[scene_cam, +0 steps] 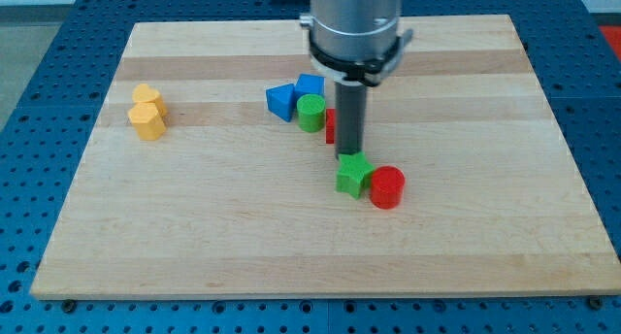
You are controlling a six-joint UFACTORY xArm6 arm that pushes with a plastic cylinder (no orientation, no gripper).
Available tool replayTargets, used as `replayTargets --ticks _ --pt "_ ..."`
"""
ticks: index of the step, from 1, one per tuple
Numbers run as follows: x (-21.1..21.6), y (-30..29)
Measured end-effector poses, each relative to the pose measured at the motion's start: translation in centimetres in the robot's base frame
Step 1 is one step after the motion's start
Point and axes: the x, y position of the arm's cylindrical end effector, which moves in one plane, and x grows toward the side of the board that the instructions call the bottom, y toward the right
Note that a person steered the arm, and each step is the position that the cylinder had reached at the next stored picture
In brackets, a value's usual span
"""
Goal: Push green star along with red circle towards bottom right
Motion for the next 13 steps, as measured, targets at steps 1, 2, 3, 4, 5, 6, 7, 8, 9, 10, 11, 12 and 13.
replayTargets --ticks 1,2,3,4,5,6,7,8,9,10,11,12,13 --pt "1.2 1.1" --pt "1.4 0.1" --pt "1.4 -2.2" --pt "2.0 -5.3" --pt "3.4 -6.4" --pt "4.1 -4.1" --pt "4.6 -0.5" --pt "5.9 2.1" --pt "6.6 4.9" --pt "6.6 7.1" --pt "7.5 7.6" --pt "8.1 8.6" --pt "8.1 10.1"
